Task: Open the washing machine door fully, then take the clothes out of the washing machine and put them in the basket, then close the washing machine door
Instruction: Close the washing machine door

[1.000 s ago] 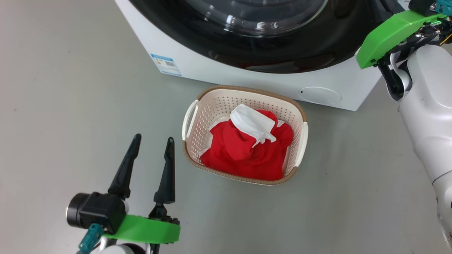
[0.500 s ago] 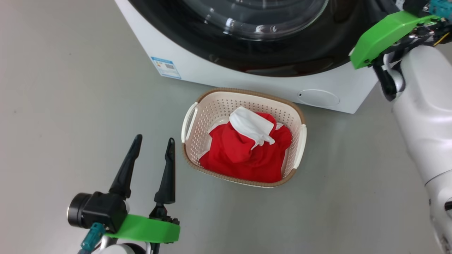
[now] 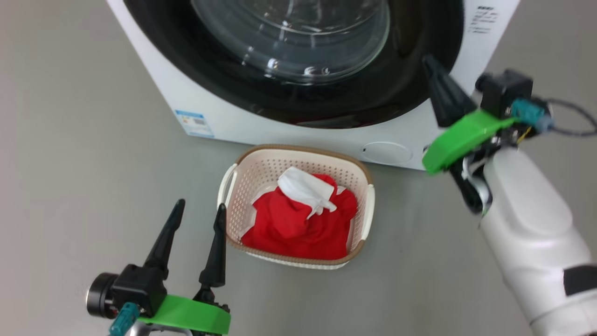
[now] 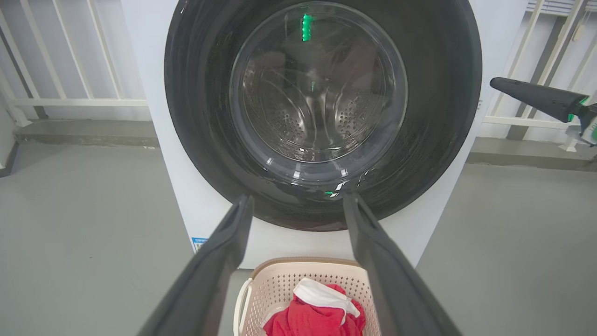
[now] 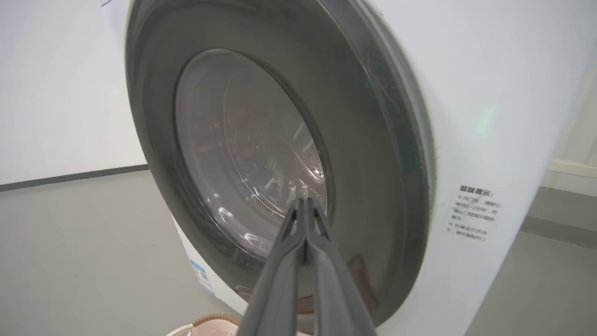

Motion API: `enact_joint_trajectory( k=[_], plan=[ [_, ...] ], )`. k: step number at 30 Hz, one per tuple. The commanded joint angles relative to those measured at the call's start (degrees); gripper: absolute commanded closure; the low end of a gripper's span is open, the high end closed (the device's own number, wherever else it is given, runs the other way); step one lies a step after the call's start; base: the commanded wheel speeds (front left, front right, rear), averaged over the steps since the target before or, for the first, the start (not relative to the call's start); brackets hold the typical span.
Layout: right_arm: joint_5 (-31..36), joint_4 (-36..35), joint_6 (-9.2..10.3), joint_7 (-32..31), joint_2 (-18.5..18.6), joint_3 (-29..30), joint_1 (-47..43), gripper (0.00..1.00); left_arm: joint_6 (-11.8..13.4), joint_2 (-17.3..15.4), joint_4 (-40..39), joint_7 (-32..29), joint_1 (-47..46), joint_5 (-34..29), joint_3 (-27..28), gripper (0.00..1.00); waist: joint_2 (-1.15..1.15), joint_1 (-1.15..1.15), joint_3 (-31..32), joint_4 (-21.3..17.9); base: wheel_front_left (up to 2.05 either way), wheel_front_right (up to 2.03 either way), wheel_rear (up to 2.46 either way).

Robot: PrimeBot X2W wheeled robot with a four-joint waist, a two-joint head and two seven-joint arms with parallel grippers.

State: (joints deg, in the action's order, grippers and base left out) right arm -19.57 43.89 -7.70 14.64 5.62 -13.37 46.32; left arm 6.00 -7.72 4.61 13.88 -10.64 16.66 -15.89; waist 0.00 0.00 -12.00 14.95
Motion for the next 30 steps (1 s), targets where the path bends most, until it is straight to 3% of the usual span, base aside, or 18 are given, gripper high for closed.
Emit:
enact_joint_trajectory(
  k=[1, 2, 30],
  plan=[
    [0.38, -2.52, 0.21, 0.36, -1.35, -0.17, -2.1, 0.3, -0.09, -1.33, -1.03, -0.25, 0.03, -0.01, 2.23, 0.0, 0.0, 0.0, 2.15, -2.22, 0.0, 0.0, 0.0],
    [0.4, -3.44, 0.21, 0.36, -1.49, 0.12, -3.4, 0.0, -0.1, -1.43, -1.04, -0.43, 0.26, 0.14, 2.25, 0.0, 0.0, 0.0, 2.53, -2.64, 0.0, 0.0, 0.0],
    [5.52, -27.79, 0.21, -1.29, -2.73, 9.28, -39.39, 0.0, 1.91, -3.59, -2.04, -3.98, 8.79, 2.18, 2.09, 0.0, 0.0, 0.0, 12.52, -11.15, 0.0, 0.0, 0.0]
  ],
)
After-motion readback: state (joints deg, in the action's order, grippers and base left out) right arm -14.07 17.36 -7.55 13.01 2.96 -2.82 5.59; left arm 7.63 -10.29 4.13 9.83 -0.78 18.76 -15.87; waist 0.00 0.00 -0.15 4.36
